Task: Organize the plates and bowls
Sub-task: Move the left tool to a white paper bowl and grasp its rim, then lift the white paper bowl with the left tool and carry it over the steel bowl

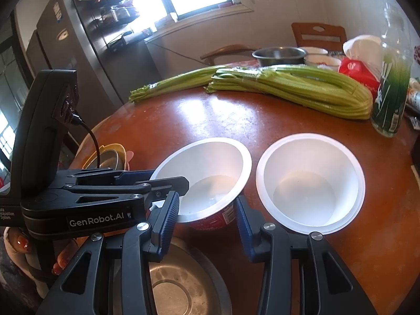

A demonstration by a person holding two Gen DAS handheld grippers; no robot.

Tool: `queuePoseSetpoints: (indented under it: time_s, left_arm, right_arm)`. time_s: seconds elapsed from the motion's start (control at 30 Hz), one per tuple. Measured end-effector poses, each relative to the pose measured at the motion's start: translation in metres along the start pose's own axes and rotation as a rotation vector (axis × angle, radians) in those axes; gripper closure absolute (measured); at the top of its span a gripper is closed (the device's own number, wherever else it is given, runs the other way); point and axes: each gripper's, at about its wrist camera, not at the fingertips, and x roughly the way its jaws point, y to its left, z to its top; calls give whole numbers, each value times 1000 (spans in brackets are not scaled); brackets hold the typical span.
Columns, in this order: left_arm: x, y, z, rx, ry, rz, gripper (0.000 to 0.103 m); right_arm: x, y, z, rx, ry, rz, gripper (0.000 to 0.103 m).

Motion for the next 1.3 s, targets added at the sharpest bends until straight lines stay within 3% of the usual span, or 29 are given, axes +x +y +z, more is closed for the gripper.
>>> queuePoseSetpoints:
  time_s: [0.7,1.3]
  left_arm:
    - [-68,-23,-33,36,-130,9,63]
    - [-85,-41,-86,64,-130,15,63]
  right_arm:
    - [-55,36,-14,-76,-77,-5,58]
    - [-78,43,-61,-73,-38,6,58]
